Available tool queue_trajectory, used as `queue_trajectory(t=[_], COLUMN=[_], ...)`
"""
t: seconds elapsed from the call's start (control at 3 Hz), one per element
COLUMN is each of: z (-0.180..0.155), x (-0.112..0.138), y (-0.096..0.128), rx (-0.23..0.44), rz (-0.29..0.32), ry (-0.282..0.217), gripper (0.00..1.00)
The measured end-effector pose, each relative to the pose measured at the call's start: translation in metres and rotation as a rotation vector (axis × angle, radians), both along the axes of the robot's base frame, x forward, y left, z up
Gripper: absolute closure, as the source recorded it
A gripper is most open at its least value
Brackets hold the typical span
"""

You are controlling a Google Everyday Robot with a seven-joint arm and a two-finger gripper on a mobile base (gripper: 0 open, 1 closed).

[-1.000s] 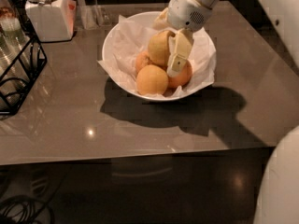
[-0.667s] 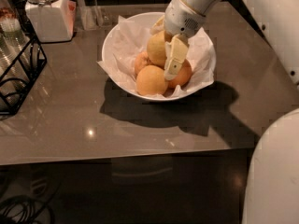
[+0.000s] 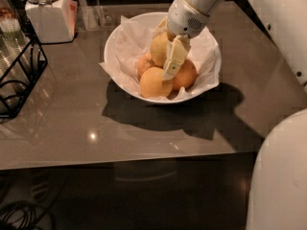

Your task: Pick orange from white bowl

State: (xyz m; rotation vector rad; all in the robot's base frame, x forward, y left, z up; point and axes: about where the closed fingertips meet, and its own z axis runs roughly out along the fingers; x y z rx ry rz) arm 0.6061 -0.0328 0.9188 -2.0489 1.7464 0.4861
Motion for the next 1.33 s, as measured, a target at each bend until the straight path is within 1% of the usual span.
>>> queue_trajectory(t=[0.67, 1.0, 1.33], z=[0.000, 0.006, 0.036], x=[0.000, 0.000, -0.013], y=[0.000, 0.000, 0.009], rx=[0.000, 0.000, -0.011], rz=[0.000, 0.000, 0.031], ry=[0.000, 0.000, -0.088], gripper=[0.65, 0.88, 1.00])
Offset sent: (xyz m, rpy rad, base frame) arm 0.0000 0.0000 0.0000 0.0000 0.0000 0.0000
